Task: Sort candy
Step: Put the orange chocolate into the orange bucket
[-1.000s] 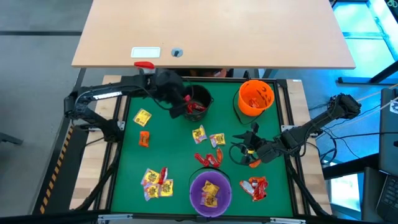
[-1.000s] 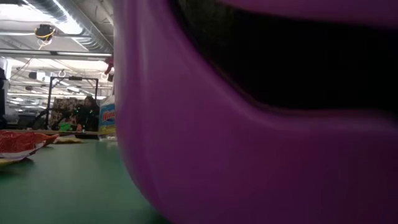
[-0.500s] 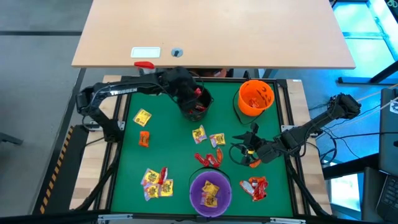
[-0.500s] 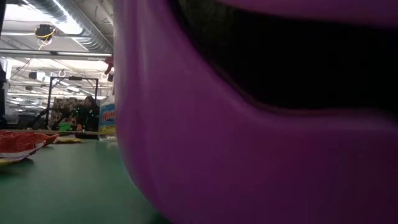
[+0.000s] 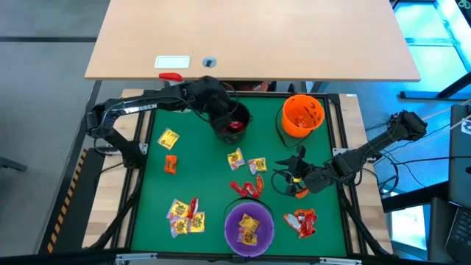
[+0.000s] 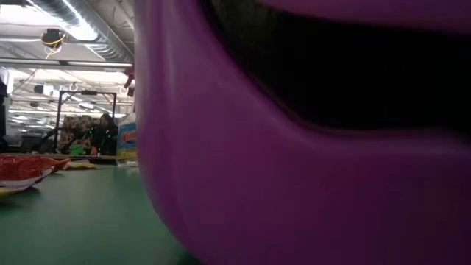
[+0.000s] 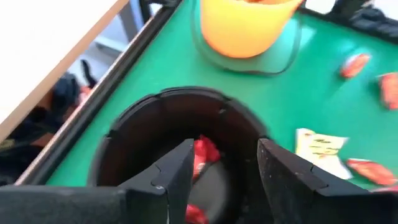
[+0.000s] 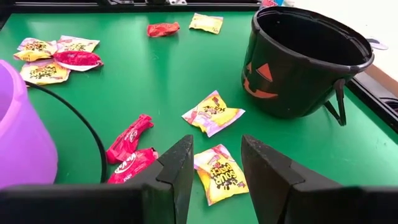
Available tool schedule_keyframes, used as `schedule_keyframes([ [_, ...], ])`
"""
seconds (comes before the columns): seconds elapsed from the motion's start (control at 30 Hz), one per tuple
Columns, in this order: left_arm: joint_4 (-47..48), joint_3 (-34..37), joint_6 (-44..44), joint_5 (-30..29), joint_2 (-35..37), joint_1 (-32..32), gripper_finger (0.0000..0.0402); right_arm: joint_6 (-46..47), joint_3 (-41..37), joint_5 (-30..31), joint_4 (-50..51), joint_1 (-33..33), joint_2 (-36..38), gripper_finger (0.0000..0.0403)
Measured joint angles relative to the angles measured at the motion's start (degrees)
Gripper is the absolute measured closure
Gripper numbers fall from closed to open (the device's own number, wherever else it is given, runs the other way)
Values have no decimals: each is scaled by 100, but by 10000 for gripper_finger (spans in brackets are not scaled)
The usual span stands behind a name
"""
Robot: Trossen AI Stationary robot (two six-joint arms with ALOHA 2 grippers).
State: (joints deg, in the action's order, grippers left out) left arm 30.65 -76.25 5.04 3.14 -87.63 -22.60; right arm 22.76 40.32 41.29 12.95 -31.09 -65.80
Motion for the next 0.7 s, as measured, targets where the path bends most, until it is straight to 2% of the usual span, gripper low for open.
schedule_keyframes([
  [0.2, 184, 2, 57, -48, 375, 426, 238, 129, 0, -154, -2, 0, 0, 272],
  [0.43, 764, 2, 377, -643, 869, 1153, 239, 250, 0, -247, -2, 0, 0, 272],
  [0.53, 1041, 2, 721, -934, 892, 1591, 239, 389, 0, -297, -4, 0, 0, 272],
  [0.7, 1050, 37, 806, -1602, 862, 2419, 239, 548, 0, -302, -9, -1, 0, 272],
])
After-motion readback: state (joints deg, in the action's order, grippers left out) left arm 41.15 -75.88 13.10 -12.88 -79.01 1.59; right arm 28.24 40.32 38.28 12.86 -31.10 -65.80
